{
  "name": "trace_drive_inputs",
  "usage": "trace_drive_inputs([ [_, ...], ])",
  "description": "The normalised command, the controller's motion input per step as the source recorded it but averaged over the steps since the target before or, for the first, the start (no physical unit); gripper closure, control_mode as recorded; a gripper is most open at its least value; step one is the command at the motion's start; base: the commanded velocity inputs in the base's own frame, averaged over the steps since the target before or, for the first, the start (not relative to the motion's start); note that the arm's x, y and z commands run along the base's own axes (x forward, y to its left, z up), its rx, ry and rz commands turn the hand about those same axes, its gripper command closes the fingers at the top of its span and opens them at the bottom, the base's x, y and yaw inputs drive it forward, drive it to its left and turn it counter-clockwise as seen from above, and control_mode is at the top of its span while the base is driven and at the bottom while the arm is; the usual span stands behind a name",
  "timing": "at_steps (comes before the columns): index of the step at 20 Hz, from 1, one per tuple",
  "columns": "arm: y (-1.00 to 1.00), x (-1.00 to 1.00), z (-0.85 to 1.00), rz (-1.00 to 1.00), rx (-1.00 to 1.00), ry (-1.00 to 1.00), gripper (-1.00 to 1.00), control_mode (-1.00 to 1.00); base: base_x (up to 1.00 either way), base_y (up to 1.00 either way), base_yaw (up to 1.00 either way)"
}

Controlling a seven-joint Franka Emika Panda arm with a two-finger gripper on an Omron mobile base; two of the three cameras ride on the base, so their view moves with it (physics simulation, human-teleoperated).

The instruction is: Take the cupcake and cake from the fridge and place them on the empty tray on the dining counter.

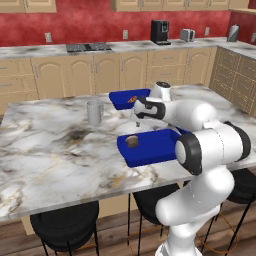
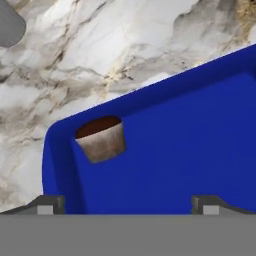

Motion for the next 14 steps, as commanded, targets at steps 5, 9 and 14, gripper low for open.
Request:
trace_drive_inputs([
  [5, 0.00, 0.00, -0.42, 0.04, 0.00, 0.08, -1.00, -1.00, 0.00, 0.00, 0.00],
  [9, 0.01, 0.03, -0.42, 0.04, 0.00, 0.04, -1.00, -1.00, 0.00, 0.00, 0.00],
  [14, 0.00, 0.15, -0.04, 0.03, 0.00, 0.00, -1.00, -1.00, 0.00, 0.00, 0.00],
])
